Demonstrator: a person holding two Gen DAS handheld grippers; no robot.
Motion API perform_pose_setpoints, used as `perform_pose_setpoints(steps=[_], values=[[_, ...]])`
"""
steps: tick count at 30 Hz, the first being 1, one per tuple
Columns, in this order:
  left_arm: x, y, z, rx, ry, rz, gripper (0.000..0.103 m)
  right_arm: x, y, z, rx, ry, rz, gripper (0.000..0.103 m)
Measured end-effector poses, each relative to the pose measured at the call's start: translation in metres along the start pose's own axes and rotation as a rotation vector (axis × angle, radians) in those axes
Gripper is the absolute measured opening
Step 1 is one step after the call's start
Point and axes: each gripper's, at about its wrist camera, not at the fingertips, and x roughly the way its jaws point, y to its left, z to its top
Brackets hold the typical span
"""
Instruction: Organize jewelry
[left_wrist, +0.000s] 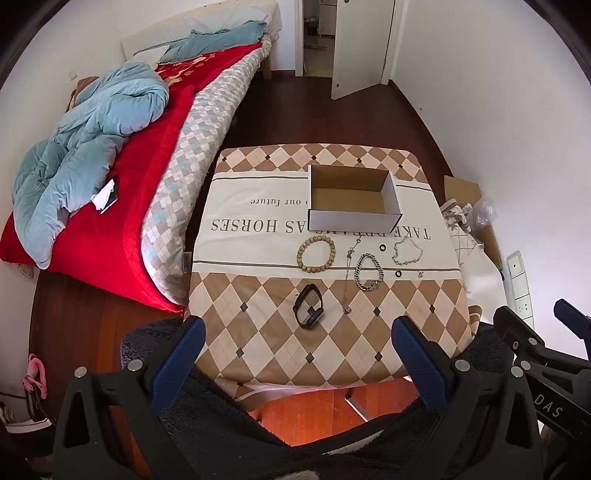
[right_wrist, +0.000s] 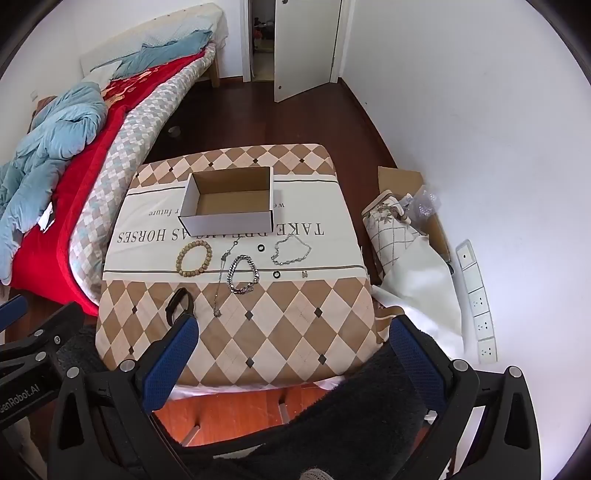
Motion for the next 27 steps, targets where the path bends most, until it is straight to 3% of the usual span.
perform_pose_setpoints(steps=[27], values=[[-0.0039,-0.0012,0.0003,0.0,-0.001,0.0,0.103,-0.0035,0.0001,0.0013,-0.008,-0.006,-0.013,0.103]])
